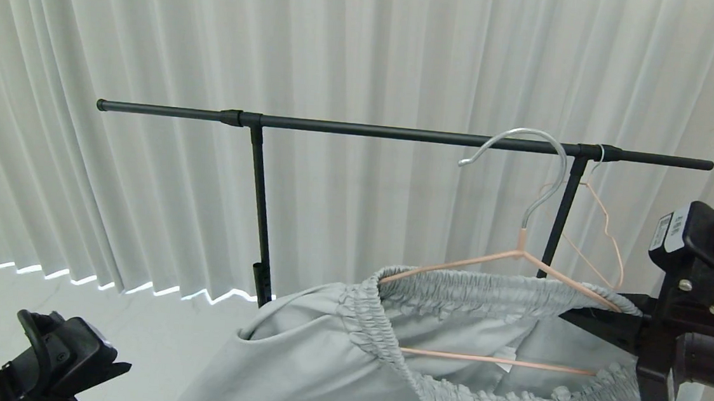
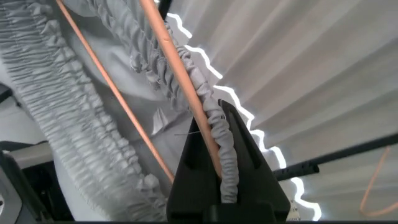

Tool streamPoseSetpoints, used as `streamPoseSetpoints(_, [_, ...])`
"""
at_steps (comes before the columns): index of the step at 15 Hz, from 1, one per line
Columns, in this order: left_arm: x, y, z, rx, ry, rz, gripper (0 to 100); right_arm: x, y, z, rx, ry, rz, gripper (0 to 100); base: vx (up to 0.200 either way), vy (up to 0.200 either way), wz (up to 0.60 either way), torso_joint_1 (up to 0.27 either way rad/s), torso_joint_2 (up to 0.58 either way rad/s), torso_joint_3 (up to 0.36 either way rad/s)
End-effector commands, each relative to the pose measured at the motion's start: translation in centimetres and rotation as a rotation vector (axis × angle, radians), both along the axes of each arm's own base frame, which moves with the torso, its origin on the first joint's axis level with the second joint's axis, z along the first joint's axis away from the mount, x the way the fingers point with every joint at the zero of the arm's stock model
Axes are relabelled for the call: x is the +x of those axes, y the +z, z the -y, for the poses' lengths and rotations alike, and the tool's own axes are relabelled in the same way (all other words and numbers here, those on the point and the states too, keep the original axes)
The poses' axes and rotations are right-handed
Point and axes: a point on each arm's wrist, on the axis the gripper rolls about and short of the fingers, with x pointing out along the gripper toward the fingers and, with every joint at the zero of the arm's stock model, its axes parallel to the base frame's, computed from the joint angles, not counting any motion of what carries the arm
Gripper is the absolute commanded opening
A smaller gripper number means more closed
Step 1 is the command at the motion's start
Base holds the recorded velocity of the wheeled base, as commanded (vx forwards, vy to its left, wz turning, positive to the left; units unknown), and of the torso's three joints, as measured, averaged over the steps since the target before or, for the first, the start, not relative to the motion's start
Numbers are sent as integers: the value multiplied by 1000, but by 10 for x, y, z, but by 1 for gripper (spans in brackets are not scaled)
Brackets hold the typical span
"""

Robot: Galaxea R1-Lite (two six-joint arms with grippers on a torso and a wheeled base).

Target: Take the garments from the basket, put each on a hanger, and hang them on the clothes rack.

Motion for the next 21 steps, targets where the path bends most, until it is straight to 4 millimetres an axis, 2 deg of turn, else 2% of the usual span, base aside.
streamPoseSetpoints(1, [-7,4,-2,-21,-4,44,100,1,-1,0,8,-32,-13,0,0,0,0,0,0,0])
streamPoseSetpoints(5, [-12,16,-4,-47,-1,127,100,4,-2,2,79,-210,-86,0,0,0,0,0,0,0])
streamPoseSetpoints(9, [2,34,-10,-51,96,178,100,11,-8,21,73,-411,-158,0,0,0,0,0,0,0])
streamPoseSetpoints(15, [8,35,-13,-8,110,209,100,26,-14,52,46,-639,-174,0,0,0,0,0,0,0])
streamPoseSetpoints(21, [9,33,-12,28,84,208,100,28,-23,57,25,-676,-200,0,0,0,0,0,0,0])
